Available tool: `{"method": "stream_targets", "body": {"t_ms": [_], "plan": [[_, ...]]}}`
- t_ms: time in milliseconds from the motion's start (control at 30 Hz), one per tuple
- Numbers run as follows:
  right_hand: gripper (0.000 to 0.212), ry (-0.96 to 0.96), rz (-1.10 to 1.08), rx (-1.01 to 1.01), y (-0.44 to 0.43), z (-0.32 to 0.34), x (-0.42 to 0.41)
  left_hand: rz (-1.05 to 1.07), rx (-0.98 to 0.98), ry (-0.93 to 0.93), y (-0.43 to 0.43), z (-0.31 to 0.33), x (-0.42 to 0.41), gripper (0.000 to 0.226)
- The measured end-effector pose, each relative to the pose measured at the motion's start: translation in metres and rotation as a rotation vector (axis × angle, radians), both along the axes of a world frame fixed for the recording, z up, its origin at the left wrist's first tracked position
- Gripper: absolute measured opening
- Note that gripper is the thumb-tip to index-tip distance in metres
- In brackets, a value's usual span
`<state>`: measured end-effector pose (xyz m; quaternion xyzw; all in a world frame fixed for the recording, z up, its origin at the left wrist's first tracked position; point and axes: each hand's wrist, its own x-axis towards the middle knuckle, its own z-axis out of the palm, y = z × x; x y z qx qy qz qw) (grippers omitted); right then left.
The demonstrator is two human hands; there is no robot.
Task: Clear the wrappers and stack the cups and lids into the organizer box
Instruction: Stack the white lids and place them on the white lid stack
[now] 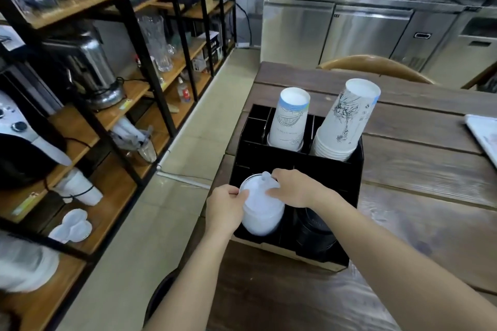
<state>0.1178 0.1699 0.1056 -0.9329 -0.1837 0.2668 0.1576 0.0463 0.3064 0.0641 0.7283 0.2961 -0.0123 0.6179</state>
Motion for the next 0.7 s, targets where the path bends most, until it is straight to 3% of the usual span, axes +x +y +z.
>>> {"method": "stream_targets", "body": {"t_ms": [233, 367, 700], "plan": [[0.036, -0.054, 0.052, -0.106, 0.0, -0.006, 0.007, -0.035, 0.11, 0.003, -0.007, 0.009, 0.0, 0.013], [0.027, -0.049, 0.017, -0.036, 0.0, -0.013, 0.012, -0.029, 0.14, 0.019, -0.008, 0.016, 0.002, 0.017], [0.029, 0.027, 0.086, 0.107, 0.001, -0.01, 0.018, -0.057, 0.053, 0.121, -0.006, 0.006, 0.004, 0.025]]}}
